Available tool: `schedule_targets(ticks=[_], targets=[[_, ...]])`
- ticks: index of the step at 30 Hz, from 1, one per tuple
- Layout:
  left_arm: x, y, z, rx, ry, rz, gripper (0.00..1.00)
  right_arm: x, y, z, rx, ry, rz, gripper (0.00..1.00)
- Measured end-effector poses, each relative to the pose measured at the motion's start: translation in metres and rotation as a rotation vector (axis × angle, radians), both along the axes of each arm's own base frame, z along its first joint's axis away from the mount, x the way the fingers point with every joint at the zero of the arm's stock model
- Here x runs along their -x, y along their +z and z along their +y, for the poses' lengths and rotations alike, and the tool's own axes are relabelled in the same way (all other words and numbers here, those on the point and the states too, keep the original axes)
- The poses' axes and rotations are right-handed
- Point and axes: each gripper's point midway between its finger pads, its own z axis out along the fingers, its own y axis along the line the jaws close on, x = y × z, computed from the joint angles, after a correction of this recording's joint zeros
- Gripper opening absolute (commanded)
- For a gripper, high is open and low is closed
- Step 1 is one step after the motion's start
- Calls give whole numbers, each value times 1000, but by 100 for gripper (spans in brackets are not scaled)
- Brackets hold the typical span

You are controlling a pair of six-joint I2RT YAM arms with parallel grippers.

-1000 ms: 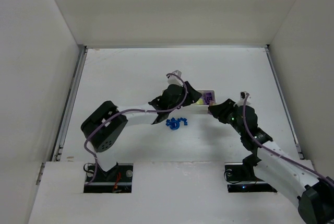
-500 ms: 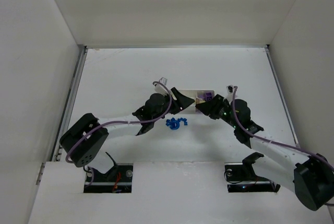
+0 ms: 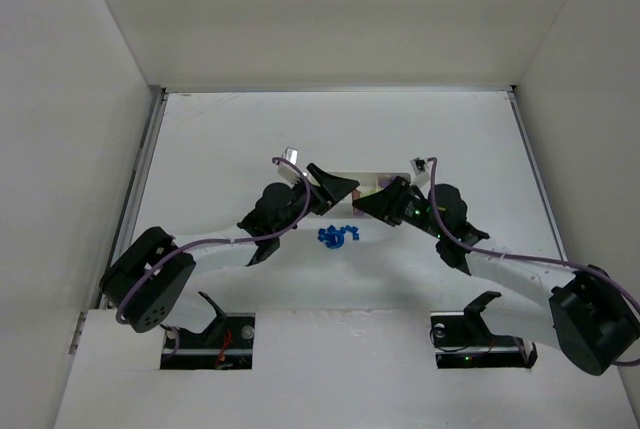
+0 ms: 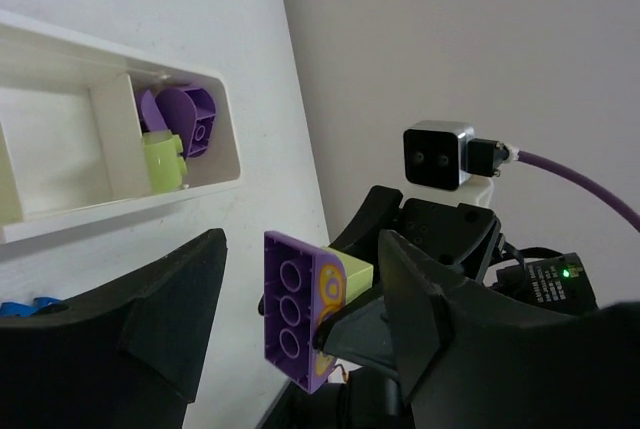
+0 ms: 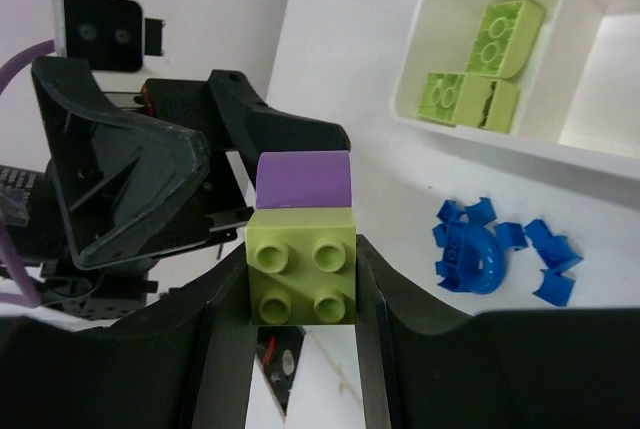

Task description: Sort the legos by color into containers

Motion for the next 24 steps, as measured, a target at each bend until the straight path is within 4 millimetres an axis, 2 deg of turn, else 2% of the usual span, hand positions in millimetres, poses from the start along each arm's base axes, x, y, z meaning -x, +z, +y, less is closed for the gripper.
schedule_targets(ticks=[10,24], targets=[[0,2,6,44,2,6,50,4,16,13,-91,45,7,31],[8,10,5,81,-11,0,46,0,19,22,-167,63,40,31]])
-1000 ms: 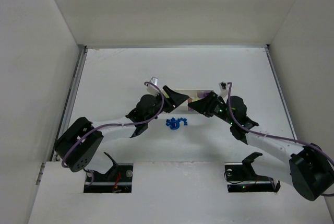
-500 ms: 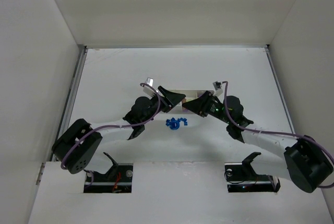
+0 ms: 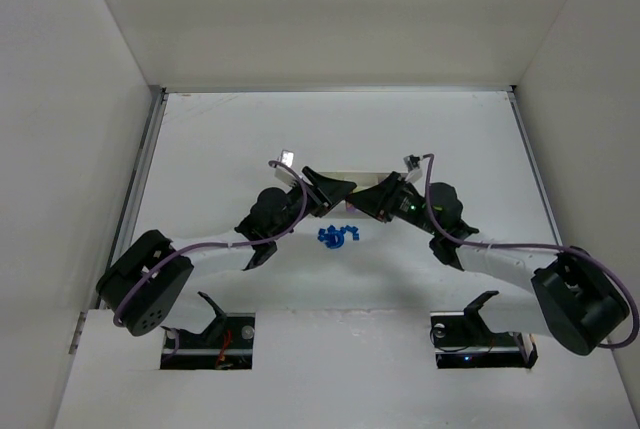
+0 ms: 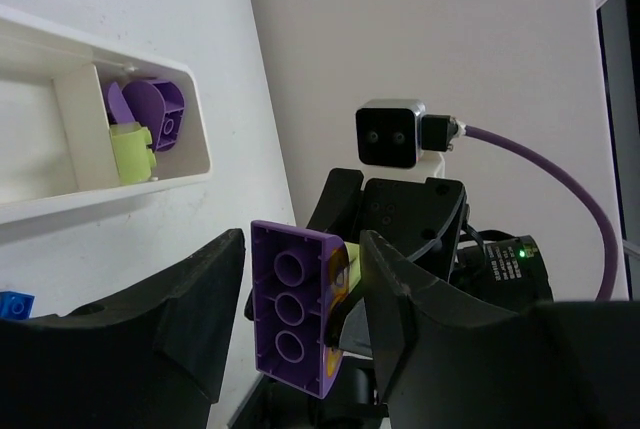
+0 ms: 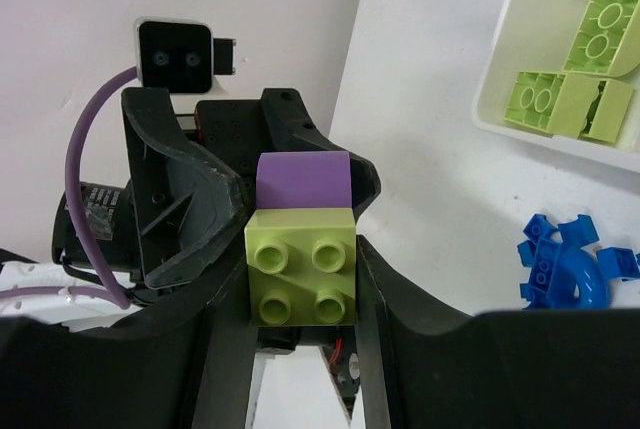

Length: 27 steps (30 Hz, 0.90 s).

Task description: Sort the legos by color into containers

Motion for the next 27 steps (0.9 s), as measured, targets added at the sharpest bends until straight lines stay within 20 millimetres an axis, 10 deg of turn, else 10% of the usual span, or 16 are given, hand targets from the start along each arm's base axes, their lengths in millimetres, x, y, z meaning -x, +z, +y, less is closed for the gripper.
schedule_targets(ticks=[14,27], targets=[[-2,0,1,8,23,9,23,-3,-1,3,-7,-1,7,37],[-4,1,16,11,54,-3,18,-2,-1,4,-10,6,7,72]])
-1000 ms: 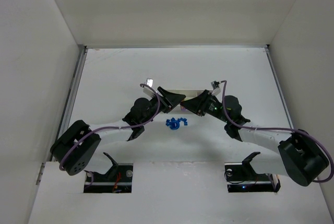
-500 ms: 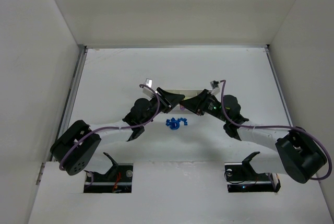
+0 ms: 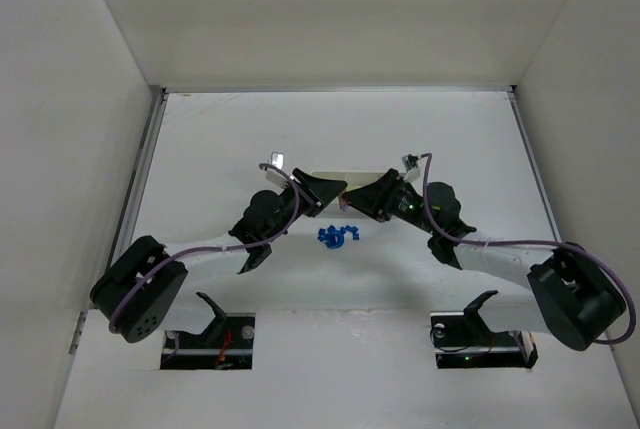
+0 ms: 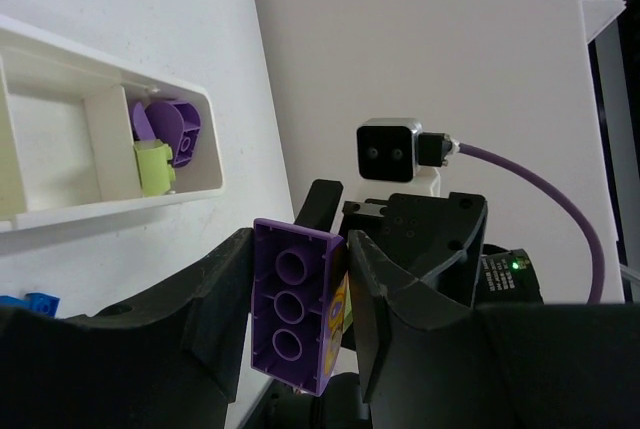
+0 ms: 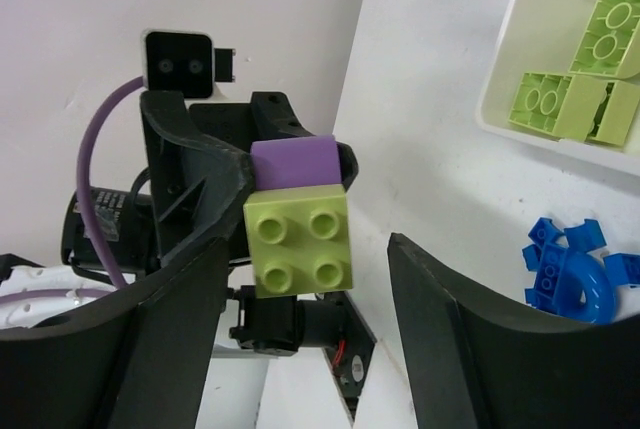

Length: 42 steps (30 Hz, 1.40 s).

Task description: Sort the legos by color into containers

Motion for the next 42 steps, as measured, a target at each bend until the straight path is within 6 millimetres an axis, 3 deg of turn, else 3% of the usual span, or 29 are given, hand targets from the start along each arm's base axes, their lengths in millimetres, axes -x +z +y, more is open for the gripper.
schedule_targets(ticks=[4,9,14,18,28,42], targets=[[-1,-8,5,-12,9,13,18,-1,5,-3,-4,-7,-18,73],[0,-10,7,-15,11,18,18,-4,12,-9,-9,-23,-49,67],[1,-7,8,-11,10,12,18,-5,11,-9,2,-25,-55,54],[2,-5,8,-10,10,11,18,-5,10,-9,4,-24,-53,54],[3,-8,8,-17,8,20,18,-6,1,-8,19,-22,-34,36],[11,3,6,6,-52,1,18,1,13,-16,26,-6,-66,35]])
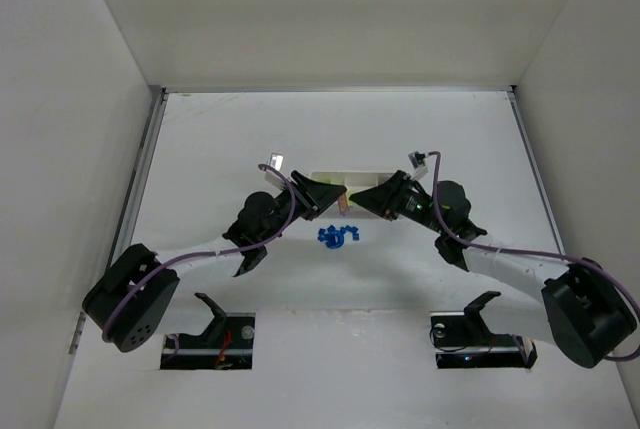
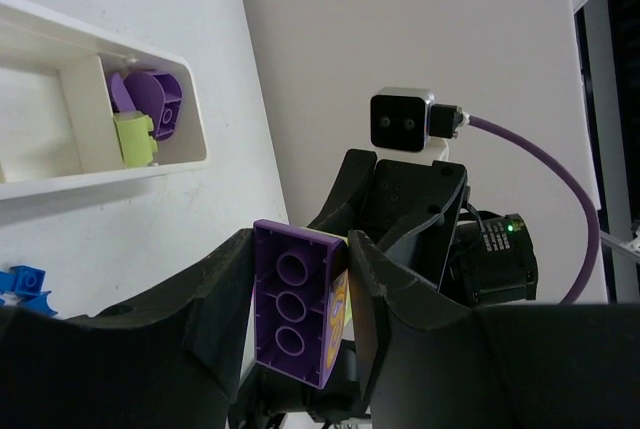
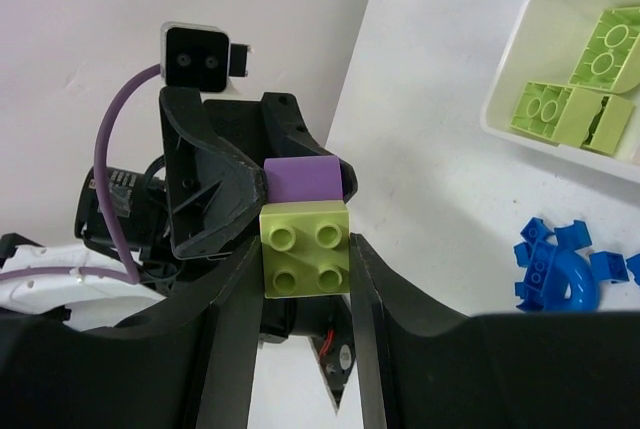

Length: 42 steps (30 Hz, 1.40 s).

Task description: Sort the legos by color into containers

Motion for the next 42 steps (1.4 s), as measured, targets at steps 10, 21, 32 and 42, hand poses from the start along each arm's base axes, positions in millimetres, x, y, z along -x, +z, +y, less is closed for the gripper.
schedule_targets(ticks=[10,21,32,42], targets=[[-6,-6,16,-10,42,10,18,-2,4,-13,3,-34,-15,35],[-14,-14,27,-29,94,25,18,-9,0,-24,10,-84,-15,35],[-24,-5,47,-29,153,-3,18,-54,-48,0,255,-183,52,36],[-19,-10,67,-65,189,-15,18,-88,-70,40,386,-208,60,70]])
